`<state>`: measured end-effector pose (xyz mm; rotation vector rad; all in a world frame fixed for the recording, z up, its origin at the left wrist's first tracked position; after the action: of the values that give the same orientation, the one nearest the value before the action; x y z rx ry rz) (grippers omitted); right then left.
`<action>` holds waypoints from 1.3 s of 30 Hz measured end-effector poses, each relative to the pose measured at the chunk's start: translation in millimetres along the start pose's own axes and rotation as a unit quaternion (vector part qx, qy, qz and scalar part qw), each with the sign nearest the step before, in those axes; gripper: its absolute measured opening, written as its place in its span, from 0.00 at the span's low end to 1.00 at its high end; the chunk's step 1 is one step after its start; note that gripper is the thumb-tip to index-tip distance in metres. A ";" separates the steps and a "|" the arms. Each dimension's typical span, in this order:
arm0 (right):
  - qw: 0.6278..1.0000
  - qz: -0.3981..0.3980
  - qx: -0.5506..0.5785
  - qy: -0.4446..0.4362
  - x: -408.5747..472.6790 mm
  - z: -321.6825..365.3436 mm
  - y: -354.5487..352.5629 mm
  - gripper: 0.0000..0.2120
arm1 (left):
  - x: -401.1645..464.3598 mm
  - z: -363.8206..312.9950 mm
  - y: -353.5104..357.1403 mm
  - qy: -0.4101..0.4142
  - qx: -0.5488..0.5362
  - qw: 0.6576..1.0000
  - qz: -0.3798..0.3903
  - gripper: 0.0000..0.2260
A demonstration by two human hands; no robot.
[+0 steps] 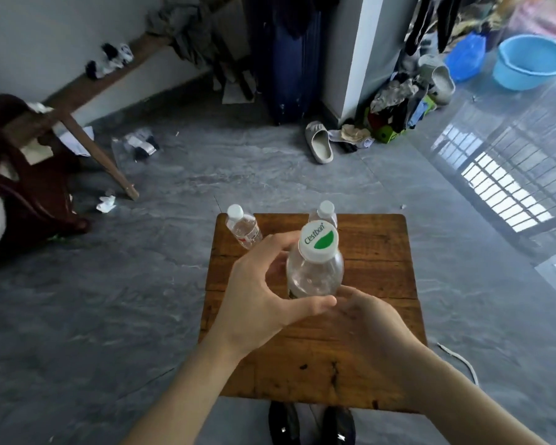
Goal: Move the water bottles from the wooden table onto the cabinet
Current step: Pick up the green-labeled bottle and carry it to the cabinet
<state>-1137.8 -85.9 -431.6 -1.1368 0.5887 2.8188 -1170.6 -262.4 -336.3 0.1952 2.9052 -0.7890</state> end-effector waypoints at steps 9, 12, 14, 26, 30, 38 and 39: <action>0.987 0.104 0.116 0.049 -101.0 90.2 21.1 0.25 | -35.7 -140.7 -48.4 0.028 0.008 1.000 0.000 0.29; 0.986 0.114 0.113 0.040 -133.7 111.0 28.9 0.23 | -44.6 -187.8 -60.6 0.047 0.021 0.999 0.001 0.30; 0.985 0.119 0.118 0.034 -154.0 127.5 34.4 0.21 | -50.2 -217.0 -67.3 0.061 0.025 0.998 -0.004 0.30; 0.981 0.099 0.151 -0.075 -243.0 223.7 34.9 0.22 | -64.4 -333.1 -90.1 0.129 -0.071 0.989 -0.008 0.31; 0.975 0.079 0.171 -0.114 -270.2 237.4 35.2 0.21 | -65.2 -365.9 -93.6 0.144 -0.110 0.983 0.033 0.32; 0.952 0.031 0.239 -0.191 -327.3 241.0 30.9 0.23 | -70.6 -409.1 -94.6 0.189 -0.076 0.969 0.142 0.33; 0.948 0.020 0.248 -0.198 -333.6 236.9 31.7 0.23 | -72.6 -411.7 -92.9 0.193 -0.076 0.965 0.159 0.33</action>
<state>-1056.5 3.4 -39.3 -0.4604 1.1866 2.5803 -1149.2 -138.6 73.2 0.8633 3.1419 -0.5192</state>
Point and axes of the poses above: each hand's wrist, its own x-axis towards the middle knuckle, its own y-axis out of the palm, z = x × y, the point moved 4 cm from there along x, towards the middle knuckle, and after that the axes turned 12 degrees about -y, right-handed, at the moved point
